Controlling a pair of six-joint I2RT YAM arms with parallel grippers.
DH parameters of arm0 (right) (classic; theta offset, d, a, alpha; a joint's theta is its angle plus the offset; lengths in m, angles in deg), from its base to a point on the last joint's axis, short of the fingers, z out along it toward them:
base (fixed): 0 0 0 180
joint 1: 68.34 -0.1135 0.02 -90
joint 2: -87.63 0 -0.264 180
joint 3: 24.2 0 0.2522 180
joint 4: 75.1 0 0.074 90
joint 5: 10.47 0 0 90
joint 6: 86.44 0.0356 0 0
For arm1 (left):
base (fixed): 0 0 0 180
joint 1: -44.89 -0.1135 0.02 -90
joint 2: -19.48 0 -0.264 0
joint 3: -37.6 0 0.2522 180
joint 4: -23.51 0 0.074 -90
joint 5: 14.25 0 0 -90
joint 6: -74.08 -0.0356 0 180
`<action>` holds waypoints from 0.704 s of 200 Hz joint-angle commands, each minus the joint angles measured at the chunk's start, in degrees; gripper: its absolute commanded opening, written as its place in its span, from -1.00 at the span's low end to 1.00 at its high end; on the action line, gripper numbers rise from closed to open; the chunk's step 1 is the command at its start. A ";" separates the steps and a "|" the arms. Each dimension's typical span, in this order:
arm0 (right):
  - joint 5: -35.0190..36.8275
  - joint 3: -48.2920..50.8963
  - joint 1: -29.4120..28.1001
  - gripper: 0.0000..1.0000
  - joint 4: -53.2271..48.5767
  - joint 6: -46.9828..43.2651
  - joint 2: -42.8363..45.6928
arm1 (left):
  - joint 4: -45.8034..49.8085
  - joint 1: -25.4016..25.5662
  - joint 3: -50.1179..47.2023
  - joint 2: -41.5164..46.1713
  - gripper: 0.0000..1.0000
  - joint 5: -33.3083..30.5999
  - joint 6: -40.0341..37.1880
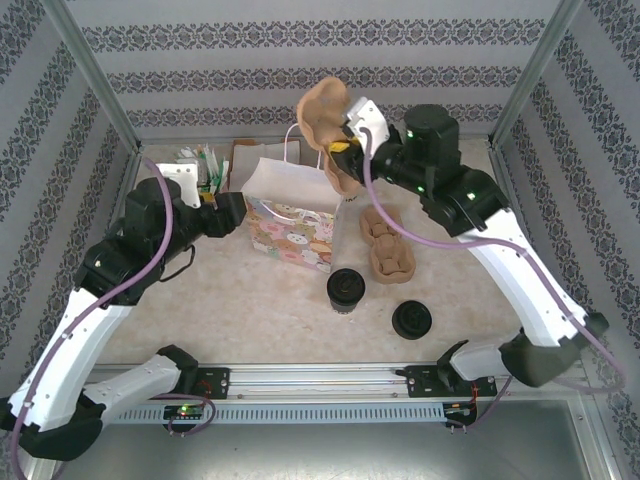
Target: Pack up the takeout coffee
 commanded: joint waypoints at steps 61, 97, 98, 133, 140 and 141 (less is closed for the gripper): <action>-12.34 -5.83 -1.15 -0.37 4.80 -3.92 -12.62 | -2.68 -9.11 2.00 -5.53 0.36 14.58 5.16; -16.64 -6.38 -1.12 -0.37 3.36 -4.34 -15.75 | -2.26 -9.63 1.64 -7.39 0.35 11.13 3.35; -16.73 -6.40 -1.12 -0.38 3.27 -4.44 -15.85 | -2.21 -9.64 1.64 -7.41 0.35 10.92 3.27; -16.60 -8.98 -0.68 -0.38 -3.84 -8.62 -18.92 | -1.78 -10.18 2.48 -9.14 0.35 6.11 2.37; -16.65 -9.34 -0.42 -0.38 -5.07 -9.28 -19.30 | -2.06 -10.19 2.35 -9.26 0.35 5.52 2.19; -16.65 -9.41 -0.38 -0.38 -5.25 -9.33 -19.34 | -2.15 -10.23 2.30 -9.22 0.35 5.48 2.21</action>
